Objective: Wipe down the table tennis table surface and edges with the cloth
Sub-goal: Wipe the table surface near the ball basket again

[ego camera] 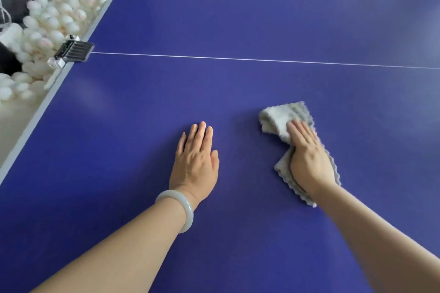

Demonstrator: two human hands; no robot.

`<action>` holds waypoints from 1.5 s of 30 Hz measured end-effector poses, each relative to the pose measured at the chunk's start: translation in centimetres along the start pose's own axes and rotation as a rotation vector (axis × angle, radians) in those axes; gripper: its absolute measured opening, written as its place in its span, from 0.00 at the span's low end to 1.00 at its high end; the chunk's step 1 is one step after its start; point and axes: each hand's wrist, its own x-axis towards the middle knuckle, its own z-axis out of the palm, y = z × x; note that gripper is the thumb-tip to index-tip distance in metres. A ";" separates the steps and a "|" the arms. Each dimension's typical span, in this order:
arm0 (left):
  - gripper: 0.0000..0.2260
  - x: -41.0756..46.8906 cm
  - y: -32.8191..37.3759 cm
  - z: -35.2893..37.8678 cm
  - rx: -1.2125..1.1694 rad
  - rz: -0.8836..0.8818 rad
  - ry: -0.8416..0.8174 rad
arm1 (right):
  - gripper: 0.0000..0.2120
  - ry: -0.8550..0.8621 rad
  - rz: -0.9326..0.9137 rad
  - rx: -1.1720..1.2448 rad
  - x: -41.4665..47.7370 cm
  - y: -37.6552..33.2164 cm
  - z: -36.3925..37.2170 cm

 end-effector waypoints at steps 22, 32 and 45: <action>0.24 0.2 0.4 -0.2 -0.007 -0.013 0.006 | 0.26 -0.114 -0.251 0.081 -5.4 -8.2 2.3; 0.26 0.1 0.5 -0.3 0.042 -0.020 -0.038 | 0.28 0.114 0.398 0.018 4.3 3.5 -2.3; 0.29 -0.1 0.5 -0.5 0.061 -0.022 -0.071 | 0.26 -0.005 0.098 0.006 10.8 1.1 -1.3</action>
